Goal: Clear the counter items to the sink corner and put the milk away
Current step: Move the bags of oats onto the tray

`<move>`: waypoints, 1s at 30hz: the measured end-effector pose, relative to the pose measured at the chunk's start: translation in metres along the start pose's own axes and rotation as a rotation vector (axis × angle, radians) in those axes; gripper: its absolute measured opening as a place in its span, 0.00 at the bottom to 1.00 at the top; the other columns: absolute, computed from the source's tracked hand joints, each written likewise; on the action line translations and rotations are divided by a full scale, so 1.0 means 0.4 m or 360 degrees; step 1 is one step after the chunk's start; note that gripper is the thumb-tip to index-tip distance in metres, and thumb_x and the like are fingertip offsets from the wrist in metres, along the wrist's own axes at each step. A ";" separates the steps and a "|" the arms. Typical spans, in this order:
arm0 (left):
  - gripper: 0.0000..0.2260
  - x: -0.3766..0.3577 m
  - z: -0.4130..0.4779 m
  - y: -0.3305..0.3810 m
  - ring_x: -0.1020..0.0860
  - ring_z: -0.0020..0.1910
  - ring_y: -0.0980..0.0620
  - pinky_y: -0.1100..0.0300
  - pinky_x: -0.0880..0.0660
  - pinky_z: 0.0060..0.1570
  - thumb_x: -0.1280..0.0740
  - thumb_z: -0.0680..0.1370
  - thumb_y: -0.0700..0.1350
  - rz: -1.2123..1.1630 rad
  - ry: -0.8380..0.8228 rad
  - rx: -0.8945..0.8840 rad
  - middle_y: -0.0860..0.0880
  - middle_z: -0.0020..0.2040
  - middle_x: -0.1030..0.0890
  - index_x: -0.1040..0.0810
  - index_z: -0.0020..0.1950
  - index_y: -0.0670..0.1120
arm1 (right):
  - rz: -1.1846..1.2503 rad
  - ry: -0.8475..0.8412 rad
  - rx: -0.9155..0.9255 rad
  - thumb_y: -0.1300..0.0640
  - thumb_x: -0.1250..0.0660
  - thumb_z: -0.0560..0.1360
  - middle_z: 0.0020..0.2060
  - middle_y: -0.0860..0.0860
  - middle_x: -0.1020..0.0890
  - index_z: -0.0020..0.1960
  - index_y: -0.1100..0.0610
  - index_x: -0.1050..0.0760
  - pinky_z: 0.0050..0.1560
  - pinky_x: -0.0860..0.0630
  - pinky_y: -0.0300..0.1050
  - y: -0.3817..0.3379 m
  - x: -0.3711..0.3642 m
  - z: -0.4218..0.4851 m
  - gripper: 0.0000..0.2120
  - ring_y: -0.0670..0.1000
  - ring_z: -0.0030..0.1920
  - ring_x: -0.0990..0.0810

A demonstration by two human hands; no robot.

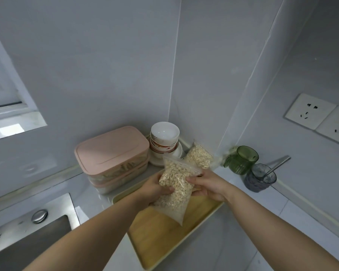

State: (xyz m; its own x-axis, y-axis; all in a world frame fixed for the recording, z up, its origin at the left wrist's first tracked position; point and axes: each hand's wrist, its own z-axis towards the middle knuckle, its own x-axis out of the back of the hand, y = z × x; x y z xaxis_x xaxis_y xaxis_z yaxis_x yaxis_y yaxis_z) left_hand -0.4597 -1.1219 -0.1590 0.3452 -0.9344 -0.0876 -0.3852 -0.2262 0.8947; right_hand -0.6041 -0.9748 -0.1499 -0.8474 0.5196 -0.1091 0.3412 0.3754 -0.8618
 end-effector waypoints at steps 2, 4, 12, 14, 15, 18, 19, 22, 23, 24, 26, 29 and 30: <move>0.23 -0.011 0.003 -0.004 0.22 0.45 0.53 0.60 0.23 0.41 0.31 0.73 0.33 0.0004 0.0044 -0.0003 0.51 0.49 0.23 0.34 0.64 0.47 | 0.0012 0.0065 0.0059 0.64 0.28 0.70 0.53 0.56 0.17 0.60 0.55 0.25 0.53 0.21 0.55 0.001 -0.007 -0.010 0.20 0.56 0.55 0.19; 0.24 -0.018 0.008 -0.005 0.23 0.45 0.54 0.61 0.24 0.41 0.29 0.73 0.36 0.0043 0.0117 -0.0008 0.52 0.49 0.24 0.34 0.65 0.47 | -0.0009 0.0230 0.0113 0.67 0.29 0.70 0.49 0.56 0.16 0.60 0.57 0.24 0.45 0.19 0.51 0.003 -0.014 -0.013 0.19 0.54 0.50 0.17; 0.16 -0.036 0.052 -0.024 0.27 0.54 0.54 0.62 0.32 0.50 0.35 0.77 0.36 0.0056 0.0331 -0.0123 0.52 0.58 0.25 0.32 0.61 0.51 | 0.0023 0.0925 0.0360 0.65 0.28 0.70 0.33 0.52 0.22 0.55 0.59 0.24 0.29 0.21 0.39 -0.016 -0.005 0.027 0.14 0.49 0.30 0.24; 0.20 -0.046 0.072 -0.026 0.28 0.61 0.51 0.60 0.33 0.54 0.34 0.77 0.40 0.0108 0.0357 -0.0125 0.50 0.64 0.27 0.32 0.67 0.51 | -0.0004 0.1051 0.0449 0.64 0.28 0.71 0.31 0.55 0.23 0.56 0.58 0.24 0.28 0.23 0.39 -0.019 -0.002 0.048 0.15 0.49 0.26 0.25; 0.22 -0.050 0.080 -0.027 0.29 0.63 0.50 0.59 0.33 0.55 0.34 0.77 0.41 0.0138 0.0364 -0.0109 0.50 0.66 0.28 0.34 0.70 0.51 | -0.0029 0.1118 0.0481 0.63 0.28 0.71 0.30 0.56 0.23 0.56 0.58 0.24 0.26 0.25 0.37 -0.019 -0.002 0.057 0.14 0.49 0.23 0.26; 0.25 -0.066 0.105 -0.030 0.30 0.64 0.51 0.58 0.32 0.55 0.37 0.78 0.39 0.0072 0.0217 -0.0007 0.51 0.68 0.30 0.37 0.73 0.51 | -0.0283 0.1219 0.0458 0.60 0.30 0.73 0.31 0.52 0.23 0.58 0.60 0.25 0.25 0.30 0.32 -0.003 0.006 0.089 0.13 0.47 0.25 0.25; 0.26 -0.078 0.110 -0.030 0.32 0.66 0.50 0.55 0.33 0.59 0.37 0.78 0.39 0.0007 0.0157 0.0066 0.51 0.70 0.32 0.40 0.74 0.51 | -0.0418 0.1203 0.0437 0.59 0.31 0.74 0.32 0.50 0.24 0.61 0.60 0.26 0.26 0.31 0.32 0.002 0.008 0.099 0.16 0.46 0.28 0.26; 0.31 -0.097 0.131 -0.042 0.34 0.69 0.48 0.51 0.36 0.63 0.38 0.79 0.38 -0.0123 0.0131 0.0175 0.50 0.74 0.37 0.49 0.77 0.51 | -0.0626 0.1157 0.0417 0.58 0.32 0.74 0.34 0.47 0.26 0.66 0.60 0.30 0.31 0.34 0.33 0.003 0.010 0.108 0.22 0.45 0.33 0.28; 0.32 -0.102 0.134 -0.046 0.33 0.67 0.48 0.52 0.34 0.60 0.37 0.78 0.39 -0.0102 0.0148 0.0149 0.49 0.74 0.36 0.49 0.77 0.51 | -0.0651 0.1143 0.0408 0.58 0.32 0.74 0.36 0.48 0.24 0.66 0.60 0.31 0.32 0.33 0.34 0.001 0.013 0.103 0.22 0.46 0.35 0.26; 0.32 -0.106 0.137 -0.051 0.31 0.64 0.49 0.54 0.33 0.56 0.35 0.77 0.41 -0.0081 0.0181 0.0109 0.47 0.72 0.34 0.47 0.77 0.50 | -0.0678 0.1117 0.0394 0.58 0.32 0.75 0.40 0.51 0.22 0.66 0.60 0.31 0.34 0.32 0.35 0.001 0.017 0.097 0.21 0.49 0.39 0.24; 0.33 -0.110 0.137 -0.056 0.28 0.61 0.47 0.54 0.29 0.55 0.32 0.73 0.44 0.0120 0.0269 0.0021 0.44 0.68 0.30 0.42 0.75 0.46 | -0.0709 0.1075 0.0376 0.58 0.33 0.75 0.46 0.53 0.21 0.62 0.59 0.29 0.42 0.31 0.37 0.007 0.030 0.076 0.17 0.52 0.47 0.22; 0.23 -0.129 0.128 -0.055 0.27 0.57 0.48 0.56 0.27 0.55 0.37 0.76 0.39 0.0785 0.0412 -0.0076 0.45 0.65 0.32 0.36 0.71 0.46 | -0.0632 0.1095 0.0346 0.55 0.33 0.75 0.53 0.53 0.21 0.63 0.58 0.28 0.51 0.29 0.40 0.027 0.068 0.032 0.18 0.53 0.55 0.22; 0.21 -0.137 0.127 -0.054 0.28 0.55 0.49 0.59 0.28 0.53 0.38 0.77 0.38 0.0934 0.0411 -0.0129 0.46 0.65 0.33 0.34 0.70 0.45 | -0.0607 0.1125 0.0340 0.54 0.33 0.75 0.54 0.53 0.21 0.62 0.60 0.27 0.53 0.27 0.42 0.033 0.083 0.021 0.18 0.54 0.55 0.22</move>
State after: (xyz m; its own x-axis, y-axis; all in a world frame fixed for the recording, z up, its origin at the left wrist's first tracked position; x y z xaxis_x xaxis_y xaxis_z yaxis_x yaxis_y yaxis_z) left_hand -0.5137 -1.0799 -0.1959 0.2958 -0.7978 0.5254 -0.5101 0.3331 0.7930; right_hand -0.6310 -0.9590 -0.1689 -0.4097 0.7726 0.4850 -0.0625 0.5066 -0.8599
